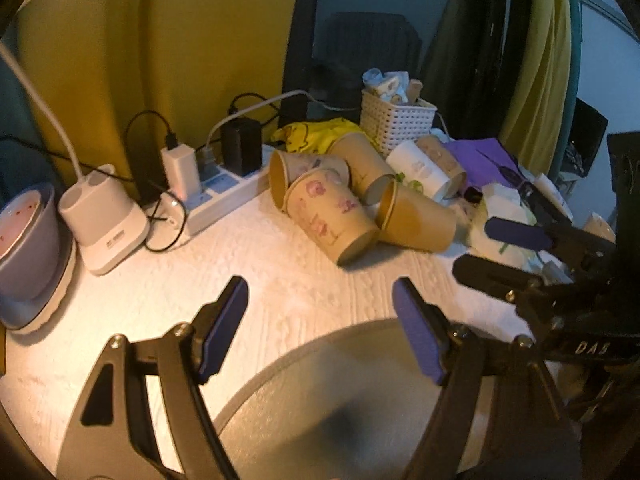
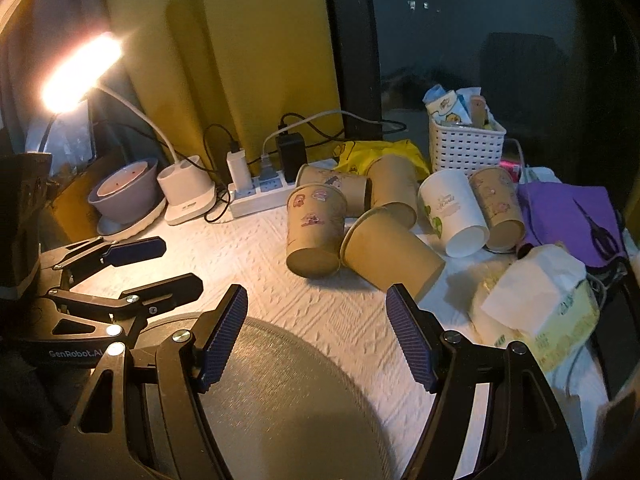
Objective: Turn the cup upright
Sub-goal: 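Move the left tool toward the tipped paper cups beside the power strip, then close the left gripper on the lying flower-drawn paper cup and lift it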
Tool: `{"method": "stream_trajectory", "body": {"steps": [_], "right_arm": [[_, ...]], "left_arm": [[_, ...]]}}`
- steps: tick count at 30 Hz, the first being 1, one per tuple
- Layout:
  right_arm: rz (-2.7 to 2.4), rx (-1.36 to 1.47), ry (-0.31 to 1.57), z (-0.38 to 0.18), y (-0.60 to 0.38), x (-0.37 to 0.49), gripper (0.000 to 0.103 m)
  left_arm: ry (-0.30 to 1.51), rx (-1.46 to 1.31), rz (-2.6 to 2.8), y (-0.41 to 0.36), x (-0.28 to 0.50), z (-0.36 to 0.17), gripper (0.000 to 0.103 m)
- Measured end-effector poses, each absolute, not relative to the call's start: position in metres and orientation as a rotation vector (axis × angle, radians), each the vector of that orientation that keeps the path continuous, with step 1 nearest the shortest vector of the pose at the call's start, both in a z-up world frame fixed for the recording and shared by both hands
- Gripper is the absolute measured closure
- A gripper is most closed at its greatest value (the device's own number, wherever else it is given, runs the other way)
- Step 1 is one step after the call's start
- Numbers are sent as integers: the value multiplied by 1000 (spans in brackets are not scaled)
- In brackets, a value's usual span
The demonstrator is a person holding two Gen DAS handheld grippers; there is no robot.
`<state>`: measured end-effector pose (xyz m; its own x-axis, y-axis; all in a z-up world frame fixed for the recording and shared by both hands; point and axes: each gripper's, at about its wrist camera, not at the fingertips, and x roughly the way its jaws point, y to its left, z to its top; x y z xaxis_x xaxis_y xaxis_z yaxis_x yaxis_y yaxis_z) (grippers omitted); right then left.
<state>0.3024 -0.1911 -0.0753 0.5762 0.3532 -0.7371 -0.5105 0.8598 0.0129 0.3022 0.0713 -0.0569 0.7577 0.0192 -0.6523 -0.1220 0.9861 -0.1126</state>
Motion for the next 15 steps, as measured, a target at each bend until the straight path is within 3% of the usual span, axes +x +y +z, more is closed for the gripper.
{"method": "stream_trajectory", "body": {"steps": [15], "right_arm": [[475,-220,806,-86,-206,341,28]], "left_arm": [[736,-215,88,69,358,-65,27]]}}
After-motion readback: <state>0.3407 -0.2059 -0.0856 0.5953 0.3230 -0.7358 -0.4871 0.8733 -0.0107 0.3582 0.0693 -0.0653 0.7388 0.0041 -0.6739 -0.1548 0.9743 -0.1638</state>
